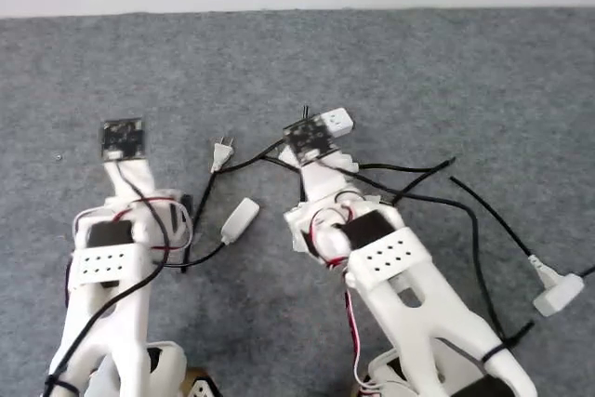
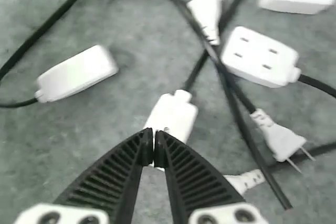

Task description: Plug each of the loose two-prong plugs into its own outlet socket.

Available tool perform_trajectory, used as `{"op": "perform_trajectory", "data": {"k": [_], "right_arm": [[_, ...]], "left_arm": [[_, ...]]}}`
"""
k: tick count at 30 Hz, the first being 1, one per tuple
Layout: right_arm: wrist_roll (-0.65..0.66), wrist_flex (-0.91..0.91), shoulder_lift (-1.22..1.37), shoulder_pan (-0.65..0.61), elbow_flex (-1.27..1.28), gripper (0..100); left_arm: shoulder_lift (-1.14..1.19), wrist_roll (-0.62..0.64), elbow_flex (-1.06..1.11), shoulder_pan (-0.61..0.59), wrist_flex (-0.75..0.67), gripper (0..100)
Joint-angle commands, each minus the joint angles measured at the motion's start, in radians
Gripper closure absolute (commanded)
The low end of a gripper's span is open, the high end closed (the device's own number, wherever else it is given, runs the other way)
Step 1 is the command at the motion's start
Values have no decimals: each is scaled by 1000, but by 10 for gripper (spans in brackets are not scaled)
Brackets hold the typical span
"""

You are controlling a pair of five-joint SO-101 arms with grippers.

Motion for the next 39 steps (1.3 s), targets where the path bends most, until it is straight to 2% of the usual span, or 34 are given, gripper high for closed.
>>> {"op": "perform_trajectory", "data": {"k": [1,3,10,14,21,28,32,39], "right_arm": [[-12,38,-50,76,-9,991],[-12,61,-67,113,-6,991],[-12,65,-189,259,83,991],[-12,64,-255,323,123,991],[-12,64,-278,329,132,991],[-12,27,-277,329,150,991],[-11,7,-277,329,163,991],[-12,8,-277,329,163,991]], "left_arm": [[78,29,-105,138,23,864],[176,55,-157,178,37,898],[428,26,-332,187,95,895],[433,-48,-338,227,135,896],[430,-46,-286,327,138,893],[405,-46,-274,381,203,894],[324,-48,-220,410,199,893],[155,-61,-97,402,95,891]]}}
